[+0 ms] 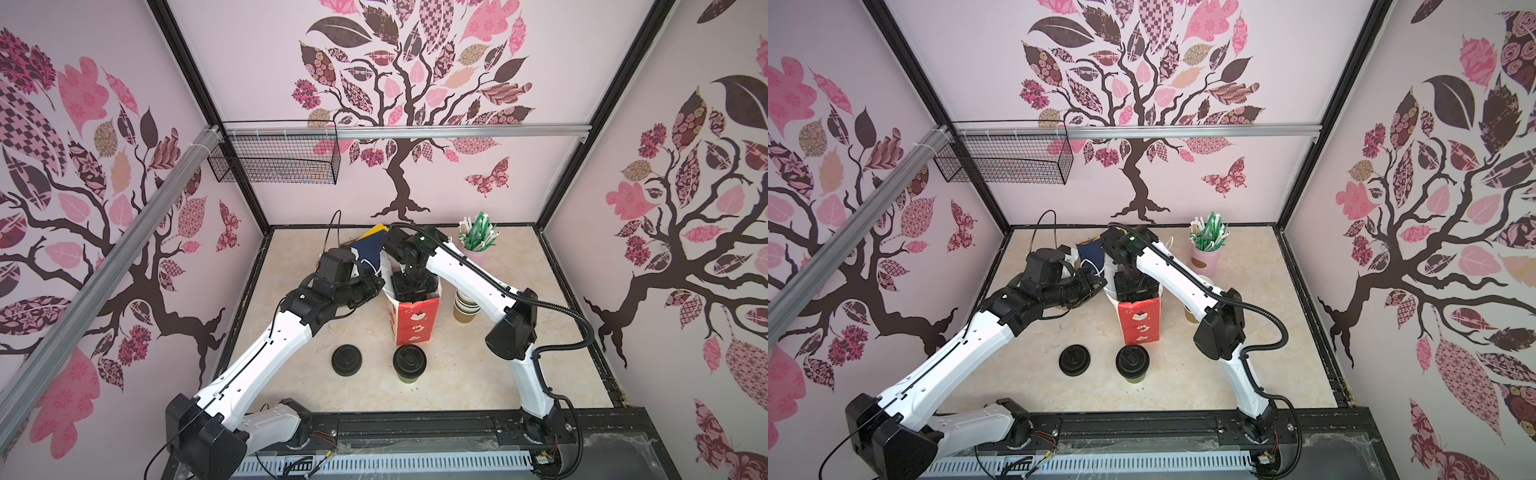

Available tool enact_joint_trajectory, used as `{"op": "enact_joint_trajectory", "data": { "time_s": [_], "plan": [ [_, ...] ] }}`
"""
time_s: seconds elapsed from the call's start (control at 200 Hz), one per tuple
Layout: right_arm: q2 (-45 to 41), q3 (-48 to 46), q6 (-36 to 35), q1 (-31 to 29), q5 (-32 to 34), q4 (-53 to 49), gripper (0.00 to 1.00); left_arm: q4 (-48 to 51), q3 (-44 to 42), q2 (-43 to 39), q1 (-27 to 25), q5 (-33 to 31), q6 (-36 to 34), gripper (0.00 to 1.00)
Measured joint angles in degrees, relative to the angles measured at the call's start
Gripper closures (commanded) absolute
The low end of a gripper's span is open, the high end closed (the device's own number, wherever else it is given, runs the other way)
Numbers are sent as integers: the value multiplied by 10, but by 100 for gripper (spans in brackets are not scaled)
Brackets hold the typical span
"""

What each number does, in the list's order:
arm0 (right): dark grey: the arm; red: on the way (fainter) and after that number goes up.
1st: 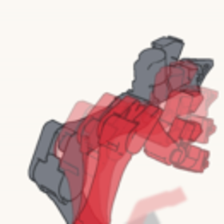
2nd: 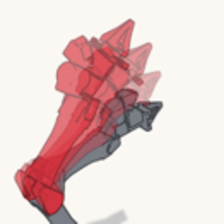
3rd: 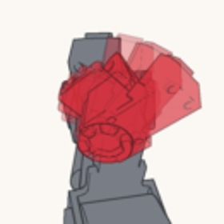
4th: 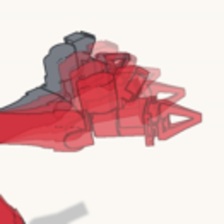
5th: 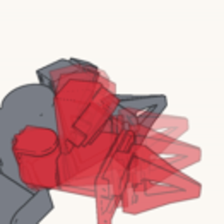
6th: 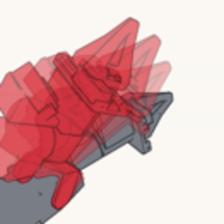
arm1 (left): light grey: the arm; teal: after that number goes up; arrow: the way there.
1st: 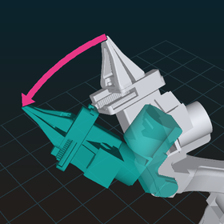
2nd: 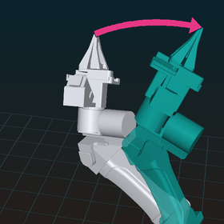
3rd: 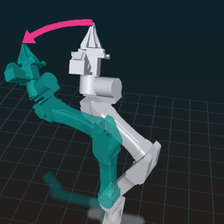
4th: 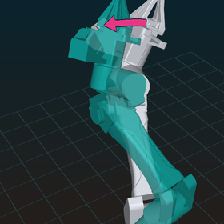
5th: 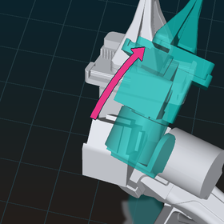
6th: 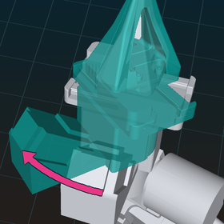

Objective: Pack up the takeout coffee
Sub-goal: 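Lower the green cup down into the bag with the right gripper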

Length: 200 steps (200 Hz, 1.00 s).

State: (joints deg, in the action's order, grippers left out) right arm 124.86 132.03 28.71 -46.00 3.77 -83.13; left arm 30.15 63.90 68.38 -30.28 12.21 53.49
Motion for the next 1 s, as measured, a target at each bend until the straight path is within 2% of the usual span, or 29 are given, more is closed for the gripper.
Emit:
{"op": "enact_joint_trajectory", "data": {
  "time_s": [1.0],
  "plan": [
    [3, 5, -5, 0, 12, 9, 36, 4, 0, -4, 0, -2, -2, 100]
  ]
}}
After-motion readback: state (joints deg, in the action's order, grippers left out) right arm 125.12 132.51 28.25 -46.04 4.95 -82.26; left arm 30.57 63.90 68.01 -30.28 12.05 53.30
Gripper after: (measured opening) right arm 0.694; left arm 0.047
